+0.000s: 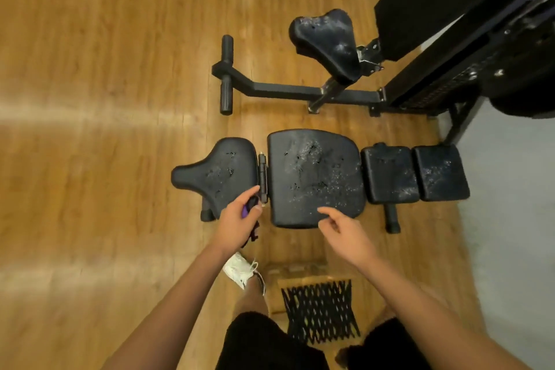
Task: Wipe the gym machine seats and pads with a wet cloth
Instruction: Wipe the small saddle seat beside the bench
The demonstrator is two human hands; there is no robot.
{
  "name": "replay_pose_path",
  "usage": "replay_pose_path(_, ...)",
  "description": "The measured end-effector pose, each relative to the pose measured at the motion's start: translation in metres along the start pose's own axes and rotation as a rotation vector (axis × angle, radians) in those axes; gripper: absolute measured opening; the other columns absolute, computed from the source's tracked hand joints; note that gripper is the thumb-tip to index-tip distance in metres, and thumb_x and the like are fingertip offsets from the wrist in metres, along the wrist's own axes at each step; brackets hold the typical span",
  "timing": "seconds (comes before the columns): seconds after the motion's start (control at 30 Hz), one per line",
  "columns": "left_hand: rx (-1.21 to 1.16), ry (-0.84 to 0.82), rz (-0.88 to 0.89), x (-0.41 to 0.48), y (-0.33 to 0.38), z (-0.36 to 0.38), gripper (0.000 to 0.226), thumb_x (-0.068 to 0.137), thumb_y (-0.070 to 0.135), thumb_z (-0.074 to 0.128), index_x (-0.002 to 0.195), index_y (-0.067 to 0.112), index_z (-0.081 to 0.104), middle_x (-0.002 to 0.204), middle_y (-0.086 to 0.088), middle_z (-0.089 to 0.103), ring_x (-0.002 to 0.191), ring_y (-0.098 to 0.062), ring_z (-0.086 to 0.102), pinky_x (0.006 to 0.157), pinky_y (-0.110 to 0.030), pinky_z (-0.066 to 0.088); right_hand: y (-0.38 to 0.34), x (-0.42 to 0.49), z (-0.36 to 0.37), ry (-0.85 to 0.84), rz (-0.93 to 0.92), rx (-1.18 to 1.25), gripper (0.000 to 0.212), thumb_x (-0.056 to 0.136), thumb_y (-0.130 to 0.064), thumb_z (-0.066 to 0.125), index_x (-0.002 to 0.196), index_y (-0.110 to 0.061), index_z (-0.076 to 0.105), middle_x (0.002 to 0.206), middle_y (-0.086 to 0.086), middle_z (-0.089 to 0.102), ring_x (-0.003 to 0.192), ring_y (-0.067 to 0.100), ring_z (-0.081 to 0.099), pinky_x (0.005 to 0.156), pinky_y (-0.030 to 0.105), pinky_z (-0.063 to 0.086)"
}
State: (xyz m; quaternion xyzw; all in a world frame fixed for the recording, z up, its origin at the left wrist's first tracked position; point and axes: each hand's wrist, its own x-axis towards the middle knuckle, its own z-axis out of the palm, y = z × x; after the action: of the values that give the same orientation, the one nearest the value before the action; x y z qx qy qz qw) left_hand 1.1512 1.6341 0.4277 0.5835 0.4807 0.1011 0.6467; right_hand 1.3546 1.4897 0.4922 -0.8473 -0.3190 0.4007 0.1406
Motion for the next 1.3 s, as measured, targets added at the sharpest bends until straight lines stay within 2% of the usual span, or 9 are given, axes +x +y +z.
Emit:
replay_pose_path(0.2, -0.001, 0.144, -0.134, 0.041, -0.041, -0.032, 0.070, 0.085, 0.037, 0.067, 0.149, 0.031, 0.038, 0.128, 0.001, 0.064, 0.097, -0.015, 0.070, 0.086, -0.037, 0.059, -0.008, 0.100, 0.034, -0.126, -0.071, -0.139, 0.038, 0.100, -0.034, 0.044, 0.138, -0.031, 0.052, 0.065, -0.008, 0.059, 0.069, 0.009, 0.059, 0.067, 0.031, 0.047)
replay_pose_path(0.27, 0.046, 0.202, -0.174, 0.055, -0.055, -0.039, 0.070, 0.090, 0.026, 0.068, 0.152, 0.020, 0.036, 0.136, 0.002, 0.057, 0.113, -0.013, 0.062, 0.097, -0.028, 0.050, -0.005, 0.129, 0.050, -0.174, -0.113, -0.165, 0.039, 0.100, -0.035, 0.043, 0.137, -0.031, 0.053, 0.075, -0.010, 0.062, 0.077, 0.010, 0.061, 0.070, 0.031, 0.047)
replay_pose_path(0.33, 0.119, 0.251, -0.196, 0.073, -0.069, -0.040, 0.067, 0.091, 0.028, 0.067, 0.150, 0.014, 0.039, 0.141, -0.001, 0.055, 0.126, -0.017, 0.054, 0.108, -0.034, 0.043, 0.004, 0.152, 0.061, -0.198, -0.139, -0.195, 0.039, 0.100, -0.035, 0.045, 0.137, -0.029, 0.054, 0.105, -0.007, 0.068, 0.101, 0.013, 0.062, 0.088, 0.033, 0.049)
replay_pose_path(0.43, 0.233, 0.285, -0.169, 0.108, -0.080, -0.038, 0.064, 0.089, 0.041, 0.058, 0.146, 0.015, 0.046, 0.137, -0.002, 0.061, 0.127, -0.021, 0.055, 0.107, -0.042, 0.044, 0.021, 0.190, 0.075, -0.211, -0.206, -0.298, 0.039, 0.100, -0.032, 0.048, 0.138, -0.026, 0.053, 0.132, -0.006, 0.057, 0.125, 0.013, 0.050, 0.105, 0.032, 0.041)
replay_pose_path(0.53, 0.480, 0.323, -0.037, 0.159, -0.095, -0.045, 0.055, 0.097, 0.036, 0.054, 0.147, 0.014, 0.045, 0.140, -0.006, 0.059, 0.130, -0.027, 0.052, 0.107, -0.041, 0.042, 0.025, 0.254, 0.097, -0.177, -0.399, -0.425, 0.040, 0.100, -0.029, 0.048, 0.140, -0.024, 0.051, 0.145, -0.003, 0.047, 0.138, 0.014, 0.034, 0.115, 0.035, 0.029)
replay_pose_path(0.7, 0.779, 0.479, 0.239, 0.243, -0.130, -0.054, 0.038, 0.099, 0.024, 0.055, 0.135, 0.013, 0.052, 0.106, -0.014, 0.065, 0.094, -0.037, 0.059, 0.071, -0.037, 0.040, 0.033, 0.388, 0.146, -0.042, -0.799, -0.583, 0.047, 0.101, -0.037, 0.043, 0.146, -0.024, 0.043, 0.157, 0.002, 0.034, 0.150, 0.019, 0.016, 0.123, 0.045, 0.013)
replay_pose_path(0.87, 1.006, 0.555, 0.387, 0.288, -0.194, -0.028, 0.038, 0.101, 0.019, 0.053, 0.137, 0.008, 0.051, 0.133, -0.007, 0.059, 0.112, -0.028, 0.053, 0.090, -0.039, 0.048, 0.071, 0.435, 0.171, 0.072, -0.973, -0.816, 0.060, 0.098, -0.050, 0.030, 0.151, -0.022, 0.036, 0.160, 0.002, 0.028, 0.151, 0.020, 0.011, 0.123, 0.048, 0.007)
replay_pose_path(1.0, 1.104, 0.689, 0.507, 0.305, -0.229, -0.018, 0.035, 0.101, 0.019, 0.053, 0.133, 0.004, 0.058, 0.131, -0.007, 0.063, 0.120, -0.026, 0.057, 0.102, -0.033, 0.042, 0.077, 0.447, 0.185, 0.135, -0.998, -0.801, 0.059, 0.095, -0.048, 0.032, 0.145, -0.020, 0.045, 0.158, 0.005, 0.032, 0.150, 0.022, 0.016, 0.122, 0.049, 0.011)
replay_pose_path(1.3, 1.095, 0.795, 0.504, 0.310, -0.240, -0.017, 0.036, 0.101, 0.021, 0.054, 0.136, 0.011, 0.057, 0.129, -0.001, 0.064, 0.122, -0.018, 0.053, 0.097, -0.018, 0.034, 0.082, 0.464, 0.199, 0.210, -1.065, -0.804, 0.061, 0.092, -0.049, 0.033, 0.143, -0.018, 0.048, 0.157, 0.008, 0.034, 0.150, 0.025, 0.018, 0.121, 0.048, 0.009)
